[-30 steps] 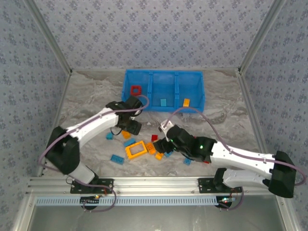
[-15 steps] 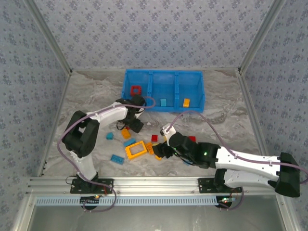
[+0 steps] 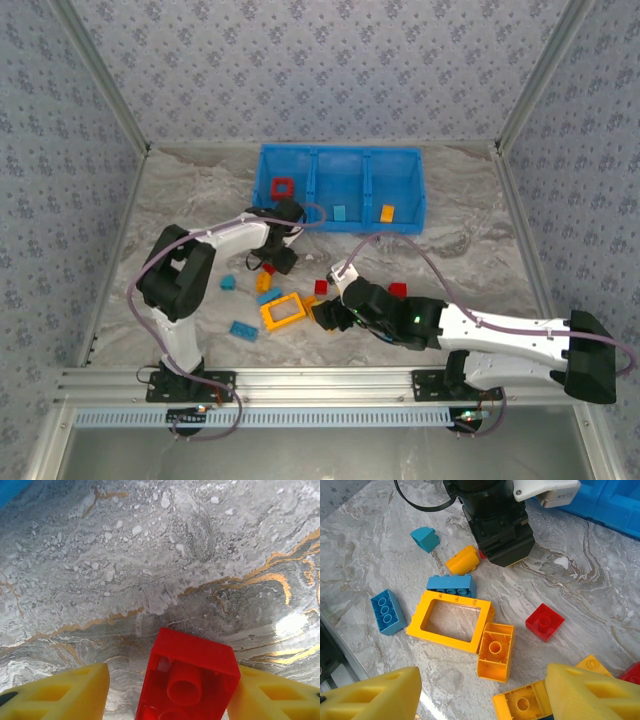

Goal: Sort the legos into containers by color

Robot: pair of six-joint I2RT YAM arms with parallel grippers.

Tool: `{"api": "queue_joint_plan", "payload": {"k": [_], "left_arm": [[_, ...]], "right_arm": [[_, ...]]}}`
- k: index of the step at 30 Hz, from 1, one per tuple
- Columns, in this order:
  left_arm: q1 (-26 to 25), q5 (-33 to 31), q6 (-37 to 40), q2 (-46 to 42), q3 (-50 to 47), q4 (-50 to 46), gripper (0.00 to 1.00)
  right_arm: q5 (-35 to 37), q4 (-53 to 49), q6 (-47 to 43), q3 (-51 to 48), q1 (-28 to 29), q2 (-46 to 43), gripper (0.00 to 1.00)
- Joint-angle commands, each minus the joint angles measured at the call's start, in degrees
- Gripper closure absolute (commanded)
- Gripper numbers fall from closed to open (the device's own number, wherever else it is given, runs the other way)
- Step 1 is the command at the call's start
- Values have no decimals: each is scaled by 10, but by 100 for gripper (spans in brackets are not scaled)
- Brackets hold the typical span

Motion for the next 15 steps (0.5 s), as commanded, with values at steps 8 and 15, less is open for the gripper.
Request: {"api": "queue_joint_plan", "payload": {"k": [8,15], "left_arm": [[2,-7,-24,-46,-43,33,70],[9,-12,-52,-123,30,16,72]], "right_arm": [[21,2,10,14,2,5,32],[90,-1,-28,74,-22,29,31]]}}
